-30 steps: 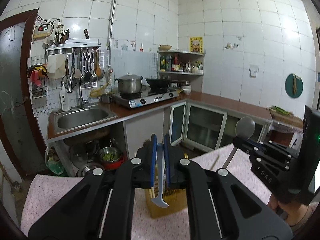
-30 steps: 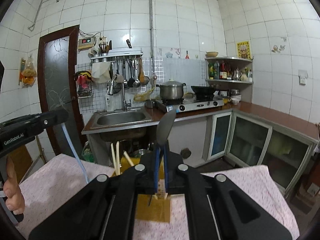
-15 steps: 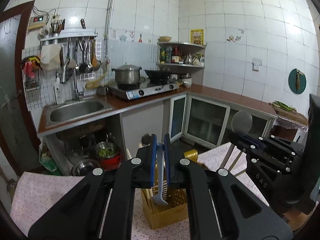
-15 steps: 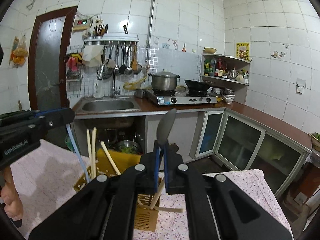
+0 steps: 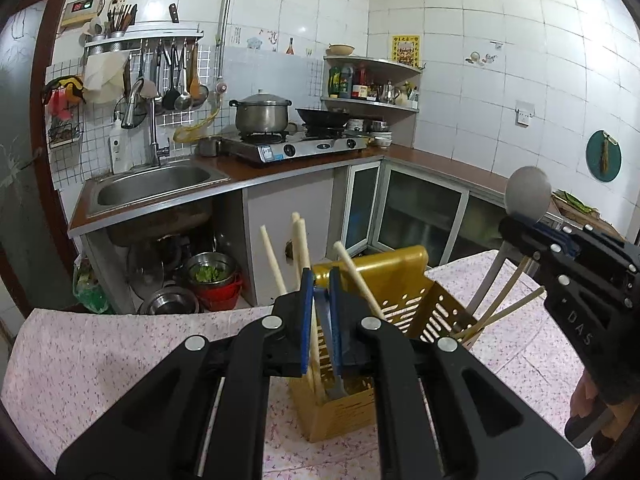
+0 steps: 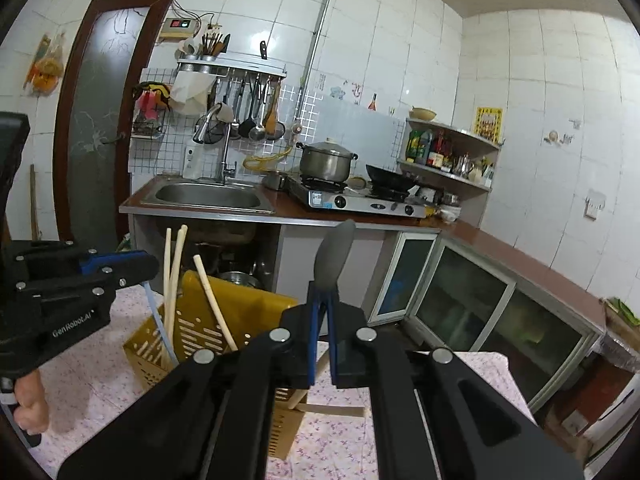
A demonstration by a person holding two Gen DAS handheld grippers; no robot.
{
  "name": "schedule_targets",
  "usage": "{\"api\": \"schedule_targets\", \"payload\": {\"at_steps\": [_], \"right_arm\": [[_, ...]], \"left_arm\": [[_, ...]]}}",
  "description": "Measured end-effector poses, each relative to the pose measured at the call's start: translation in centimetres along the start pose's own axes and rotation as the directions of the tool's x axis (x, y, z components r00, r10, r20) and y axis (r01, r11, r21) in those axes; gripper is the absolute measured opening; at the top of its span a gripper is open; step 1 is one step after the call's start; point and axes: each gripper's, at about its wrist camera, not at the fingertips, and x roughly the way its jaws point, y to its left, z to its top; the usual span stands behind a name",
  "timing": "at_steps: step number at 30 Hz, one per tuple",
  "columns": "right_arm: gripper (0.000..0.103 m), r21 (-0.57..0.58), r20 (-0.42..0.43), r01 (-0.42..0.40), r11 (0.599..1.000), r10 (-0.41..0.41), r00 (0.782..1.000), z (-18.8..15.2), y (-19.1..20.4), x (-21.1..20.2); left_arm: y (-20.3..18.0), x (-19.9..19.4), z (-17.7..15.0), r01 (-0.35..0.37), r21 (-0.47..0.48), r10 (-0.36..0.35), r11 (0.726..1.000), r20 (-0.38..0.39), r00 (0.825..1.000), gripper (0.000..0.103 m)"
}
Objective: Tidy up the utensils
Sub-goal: 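Lower the knife into the holder and open the left tool while the right tool drops the spoon in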
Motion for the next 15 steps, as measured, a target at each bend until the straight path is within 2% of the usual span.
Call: {"api": "schedule_targets", "payload": {"at_steps": [3,5,6,15], "right_arm": [[0.004,0.009,0.015,-0.014,1.0,0.014,1.0,0.1,-0.2,-0.2],[0.004,0.063,0.038,-0.105,0.992,0.103,0.994,0.3,-1.1,-0.9],[0.004,0.07,0.038,-0.116,0.991,0.114,0.993,0.3,-1.2,-1.2],[0.004,-0.009,0.005,-0.105,0.994,0.106,0.994,-1.6,0.8,-0.7]], "left_arm": [[0.1,0.3,-0.4,-0.003,0.0,0.003,1.0,-0.013,1.0,0.007],[0.2,0.5,-0.5,-0.002,0.006,0.002,1.0,-0.02,1.0,0.007],[0.2,0.4,-0.5,-0.001,0.006,0.001,1.0,-0.018,1.0,0.007],[1.1,0.7,-1.2,-0.001,-0.014,0.001,1.0,-0.033,0.999,0.007]]}}
